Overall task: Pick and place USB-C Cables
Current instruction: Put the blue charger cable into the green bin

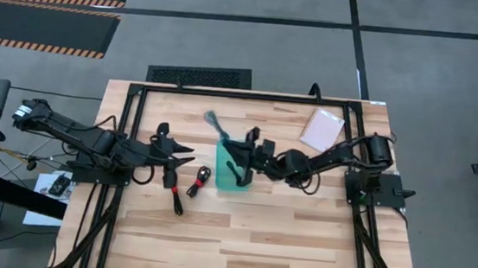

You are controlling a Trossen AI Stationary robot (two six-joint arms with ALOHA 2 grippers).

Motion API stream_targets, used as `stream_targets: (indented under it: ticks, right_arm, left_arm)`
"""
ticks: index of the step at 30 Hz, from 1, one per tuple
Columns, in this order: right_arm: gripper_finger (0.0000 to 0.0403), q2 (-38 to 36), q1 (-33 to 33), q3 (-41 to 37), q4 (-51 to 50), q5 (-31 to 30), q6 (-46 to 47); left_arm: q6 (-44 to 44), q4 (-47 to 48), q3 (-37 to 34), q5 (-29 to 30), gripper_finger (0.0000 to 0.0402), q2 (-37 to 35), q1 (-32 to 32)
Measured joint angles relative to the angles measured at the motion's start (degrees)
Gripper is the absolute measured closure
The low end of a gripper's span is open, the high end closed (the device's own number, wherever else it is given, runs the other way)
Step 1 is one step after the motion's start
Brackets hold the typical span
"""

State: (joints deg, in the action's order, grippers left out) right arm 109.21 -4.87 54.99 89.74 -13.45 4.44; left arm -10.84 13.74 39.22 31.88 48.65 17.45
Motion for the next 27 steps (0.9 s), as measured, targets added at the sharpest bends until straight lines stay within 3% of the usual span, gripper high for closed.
stream_targets:
  ticks: [8, 16, 22, 27]
  right_arm:
    - [0.0387, 0.36, -0.03, 1.08, -0.09, 0.16, -2.73]
    - [0.0386, -1.04, -0.30, 0.95, 0.21, -0.72, -4.50]
    - [0.0386, -0.95, -1.28, 0.93, 0.17, -0.58, -4.31]
    - [0.0384, -0.92, -1.32, 0.93, 0.17, -0.55, -4.65]
  left_arm:
    - [2.78, -9.98, -0.02, 0.25, 0.0301, 0.14, 0.02]
    - [13.30, -24.62, -0.08, -0.02, 0.0301, 0.10, 0.00]
    - [22.24, -49.63, -8.56, -5.00, 0.0301, 0.08, -0.51]
    - [19.83, -68.84, -18.44, -4.32, 0.0297, 0.08, -3.56]
